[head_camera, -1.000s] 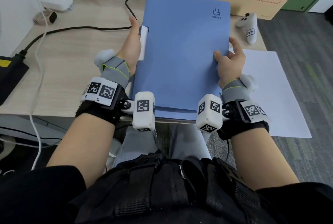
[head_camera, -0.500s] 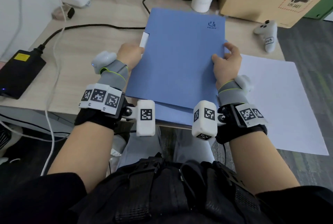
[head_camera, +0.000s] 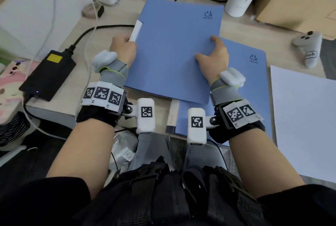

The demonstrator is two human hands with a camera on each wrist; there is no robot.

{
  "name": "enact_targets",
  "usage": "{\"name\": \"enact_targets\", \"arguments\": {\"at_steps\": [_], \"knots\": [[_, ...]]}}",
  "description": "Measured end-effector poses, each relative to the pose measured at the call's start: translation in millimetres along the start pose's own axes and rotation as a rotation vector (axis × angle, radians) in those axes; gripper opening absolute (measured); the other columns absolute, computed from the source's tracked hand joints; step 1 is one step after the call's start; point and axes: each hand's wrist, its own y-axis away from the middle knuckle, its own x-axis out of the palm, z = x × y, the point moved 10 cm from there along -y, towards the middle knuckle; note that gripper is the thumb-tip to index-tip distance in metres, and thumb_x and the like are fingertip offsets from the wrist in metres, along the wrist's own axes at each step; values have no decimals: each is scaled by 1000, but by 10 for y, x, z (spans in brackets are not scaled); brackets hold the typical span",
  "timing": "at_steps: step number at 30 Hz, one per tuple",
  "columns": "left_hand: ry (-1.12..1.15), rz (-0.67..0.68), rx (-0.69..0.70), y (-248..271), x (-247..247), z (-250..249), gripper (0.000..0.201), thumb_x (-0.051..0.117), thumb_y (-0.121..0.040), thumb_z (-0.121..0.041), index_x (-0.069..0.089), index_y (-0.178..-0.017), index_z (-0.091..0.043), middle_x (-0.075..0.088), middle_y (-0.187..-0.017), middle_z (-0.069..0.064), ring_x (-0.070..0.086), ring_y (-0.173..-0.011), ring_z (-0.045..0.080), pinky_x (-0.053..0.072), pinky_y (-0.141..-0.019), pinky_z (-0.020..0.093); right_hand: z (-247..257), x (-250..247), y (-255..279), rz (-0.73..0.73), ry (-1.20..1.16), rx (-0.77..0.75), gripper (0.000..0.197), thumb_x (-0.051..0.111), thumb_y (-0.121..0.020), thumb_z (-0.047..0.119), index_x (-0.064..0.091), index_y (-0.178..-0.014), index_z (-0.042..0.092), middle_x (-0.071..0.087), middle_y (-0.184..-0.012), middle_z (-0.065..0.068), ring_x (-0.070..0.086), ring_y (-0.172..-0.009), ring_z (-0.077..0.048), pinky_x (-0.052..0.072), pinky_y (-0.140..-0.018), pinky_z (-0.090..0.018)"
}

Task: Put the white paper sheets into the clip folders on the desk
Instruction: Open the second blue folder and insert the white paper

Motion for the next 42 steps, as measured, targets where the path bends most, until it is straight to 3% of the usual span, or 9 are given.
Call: {"name": "enact_targets", "arguments": {"at_steps": [3, 11, 13, 17, 21, 25, 30, 35, 42], "knots": [[15, -19, 2, -145, -117, 25, 32, 38, -58, -17, 59, -81, -26, 57, -85, 1, 46, -76, 20, 44, -71, 36, 117, 200, -76, 34, 39, -13, 62, 59, -84, 11, 36, -141, 11, 42, -137, -9, 49, -120, -22, 25, -71, -7], [11, -71, 4, -477, -363, -9, 29, 41, -67, -11, 58, -87, -24, 52, -85, 2, 40, -76, 19, 35, -66, 30, 388, 620, -382, 140, 51, 16, 61, 58, -86, 14, 34, -141, 10, 37, -140, -8, 45, -122, -18, 26, -74, -5], [3, -61, 13, -579, -374, -54, 36, 42, -74, -4, 64, -97, -22, 54, -88, 1, 42, -77, 20, 36, -66, 29, 421, 739, -468, 178, 52, 40, 61, 58, -86, 17, 33, -142, 12, 36, -140, -6, 47, -116, -18, 34, -83, -13], [-40, -49, -3, -763, -393, -117, 28, 42, -76, -3, 56, -87, -26, 51, -90, 3, 42, -79, 21, 36, -69, 29, 439, 966, -608, 216, 92, 92, 66, 58, -84, 27, 30, -143, 17, 34, -140, -4, 42, -96, -16, 42, -94, -31], [-121, -29, -35, -886, -379, -101, 43, 41, -82, -2, 57, -119, -14, 55, -98, 5, 46, -83, 26, 39, -73, 29, 423, 1172, -689, 263, 120, 143, 73, 62, -82, 29, 26, -144, 12, 26, -145, -9, 45, -111, -25, 39, -98, -33], [-220, -8, -77, -973, -349, 16, 53, 41, -73, -12, 55, -124, -14, 62, -119, 13, 56, -104, 36, 47, -87, 38, 335, 1300, -705, 285, 263, 201, 82, 60, -74, 44, 28, -141, 11, 15, -151, -10, 30, -134, -30, 31, -109, -46], [-399, 8, -116, -905, -357, -11, 49, 44, -88, -11, 41, -137, -13, 47, -137, 19, 40, -127, 37, 36, -106, 42, 295, 1373, -705, 302, 396, 184, 74, 59, -80, 41, 28, -140, 10, 12, -152, -14, 18, -137, -33, 25, -108, -46], [-504, 37, -86, -908, -322, -16, 48, 41, -91, -9, 35, -139, -8, 40, -142, 20, 32, -133, 36, 32, -107, 42, 348, 1356, -691, 324, 419, 169, 74, 58, -81, 41, 28, -140, 10, 10, -153, -15, 18, -137, -34, 23, -107, -43], [-618, 56, -30, -698, -198, -185, 41, 44, -89, -14, 41, -127, 1, 46, -133, 22, 42, -125, 39, 37, -102, 44, 401, 1253, -589, 347, 369, 145, 79, 60, -80, 45, 23, -145, 19, 6, -156, -14, 12, -141, -32, 24, -111, -45]]}}
